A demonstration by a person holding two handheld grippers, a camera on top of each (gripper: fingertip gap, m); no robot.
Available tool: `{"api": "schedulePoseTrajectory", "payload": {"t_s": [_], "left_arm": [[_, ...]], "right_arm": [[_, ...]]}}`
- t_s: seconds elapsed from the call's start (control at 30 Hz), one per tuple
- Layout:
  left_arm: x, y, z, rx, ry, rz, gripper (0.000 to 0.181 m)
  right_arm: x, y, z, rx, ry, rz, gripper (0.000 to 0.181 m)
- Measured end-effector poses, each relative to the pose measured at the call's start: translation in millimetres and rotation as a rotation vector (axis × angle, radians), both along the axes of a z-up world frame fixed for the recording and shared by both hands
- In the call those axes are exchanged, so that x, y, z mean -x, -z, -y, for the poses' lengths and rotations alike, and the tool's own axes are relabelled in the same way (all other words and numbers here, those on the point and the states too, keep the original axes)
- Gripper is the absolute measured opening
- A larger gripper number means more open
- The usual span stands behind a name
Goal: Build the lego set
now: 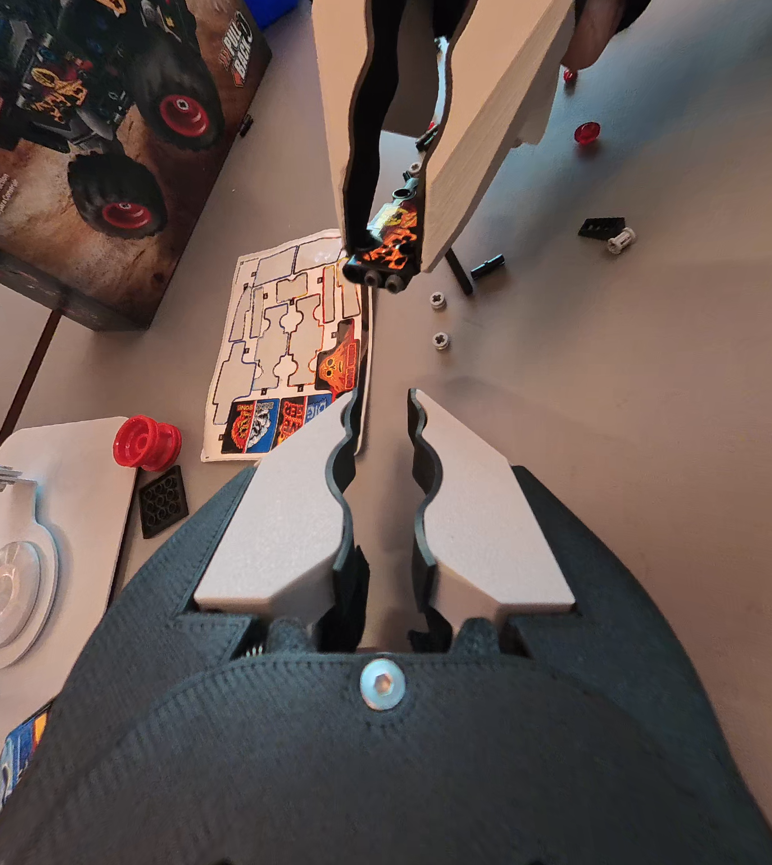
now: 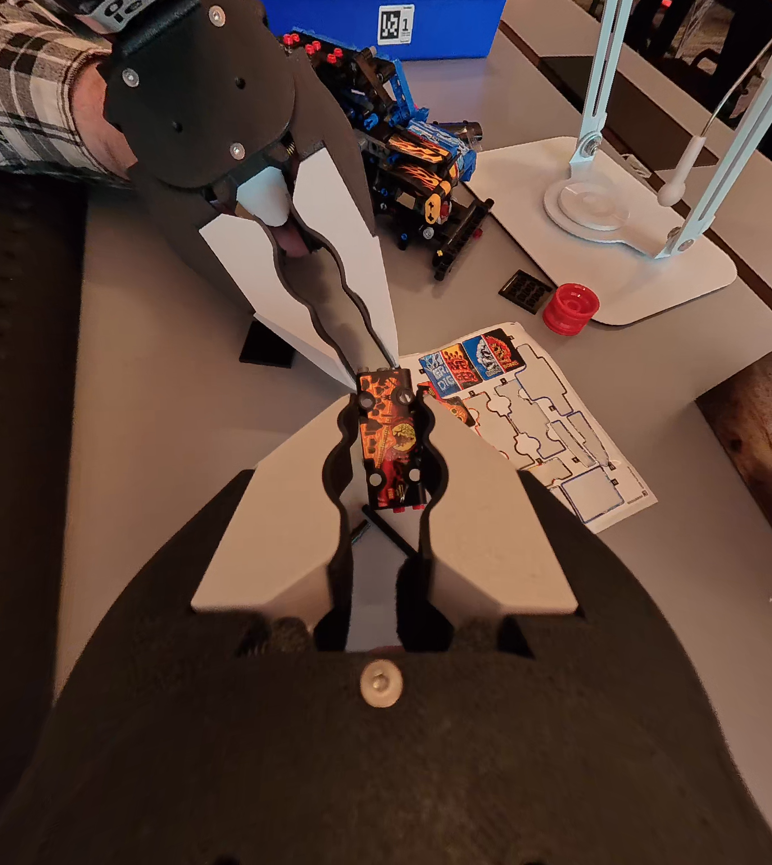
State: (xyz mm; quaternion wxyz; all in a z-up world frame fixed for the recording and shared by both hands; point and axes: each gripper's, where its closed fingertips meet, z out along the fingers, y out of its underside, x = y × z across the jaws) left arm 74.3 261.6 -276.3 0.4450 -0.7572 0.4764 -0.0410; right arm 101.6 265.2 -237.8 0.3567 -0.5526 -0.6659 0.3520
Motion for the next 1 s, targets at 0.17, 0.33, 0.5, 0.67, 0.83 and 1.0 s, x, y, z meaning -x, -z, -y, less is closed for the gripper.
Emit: {"api": "schedulePoseTrajectory", "payload": {"t_s": [0.17,0.33,0.5,0.67,0.83,1.0], "left_arm": [[2.3,-1.9,-1.1,-0.003,-0.009,0.008,0.018],[0.2,1.2,-0.1,0.006,0.000,0.003,0.018],[-0.2,2.4,0.3,0.011,0.003,0.003,0.019],[-0.2,3.4,0.7,0.017,0.006,0.006,0.018],[-1.8,4.1,1.0,0.018,0.011,0.004,0.019],[-2.1,4.3,1.0,0.019,0.012,0.005,0.019]], "right_arm": [[-4.1,-3.8,-4.4,-0.001,0.014,-0.009,0.021],[-6.3,-3.2,-6.3,0.003,0.018,-0.004,0.021],[-6.3,-0.3,-4.9,0.005,0.009,0.010,0.021],[-6.6,-0.4,-5.2,0.005,0.009,0.010,0.021],[-7.4,-0.1,-6.2,0.007,0.010,0.010,0.021],[-8.9,0.7,-7.1,0.001,0.010,0.016,0.021]]}}
